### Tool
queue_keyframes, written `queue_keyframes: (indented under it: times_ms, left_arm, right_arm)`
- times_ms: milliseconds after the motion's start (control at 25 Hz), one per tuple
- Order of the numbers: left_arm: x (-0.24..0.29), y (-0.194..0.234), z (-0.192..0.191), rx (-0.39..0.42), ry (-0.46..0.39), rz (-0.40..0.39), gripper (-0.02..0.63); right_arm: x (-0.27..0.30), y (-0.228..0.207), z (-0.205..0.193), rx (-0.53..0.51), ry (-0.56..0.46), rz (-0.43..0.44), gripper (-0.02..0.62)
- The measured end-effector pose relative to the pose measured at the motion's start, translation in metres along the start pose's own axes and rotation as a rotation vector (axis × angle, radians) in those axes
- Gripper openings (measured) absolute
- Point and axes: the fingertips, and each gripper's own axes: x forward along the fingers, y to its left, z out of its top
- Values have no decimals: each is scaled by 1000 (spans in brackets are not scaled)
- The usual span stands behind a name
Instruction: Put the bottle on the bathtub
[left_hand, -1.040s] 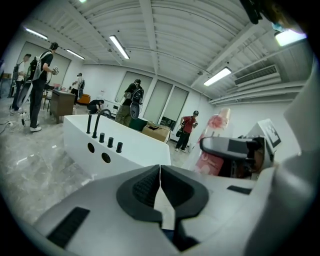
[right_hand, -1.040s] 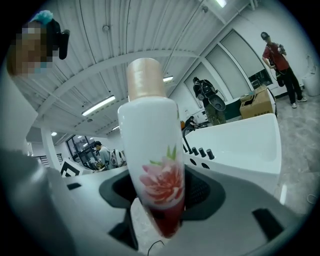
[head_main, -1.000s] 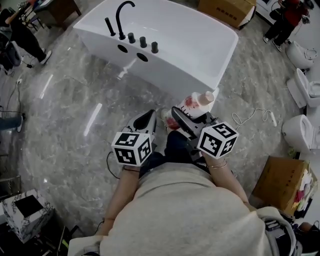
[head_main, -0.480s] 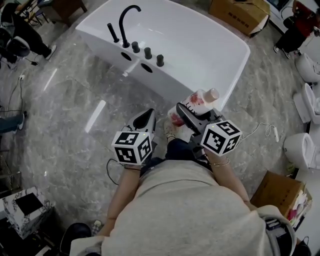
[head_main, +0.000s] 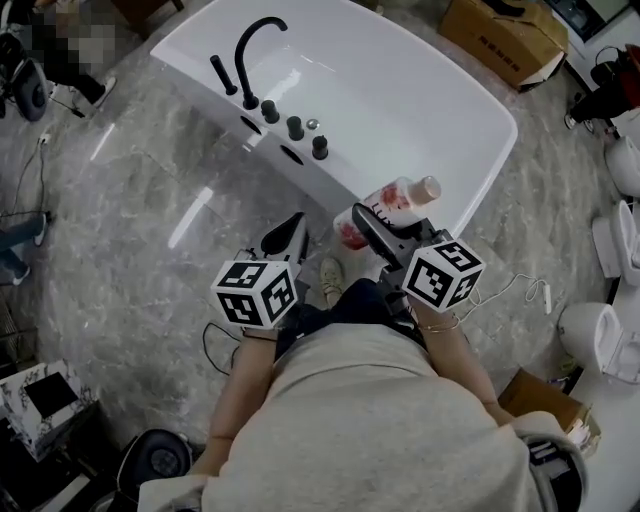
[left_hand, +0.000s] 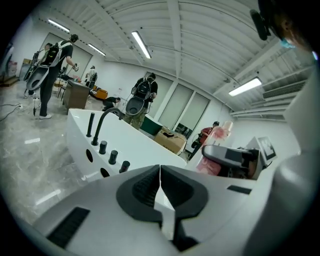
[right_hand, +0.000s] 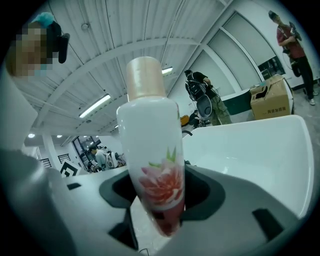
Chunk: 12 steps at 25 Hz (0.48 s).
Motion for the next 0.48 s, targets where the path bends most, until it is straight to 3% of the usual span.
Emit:
queue_keyframes:
  times_ms: [480]
  left_arm:
    - [39, 11, -12, -62, 110, -12, 9]
  right_arm:
    - [17, -42, -11, 61, 56, -39, 236]
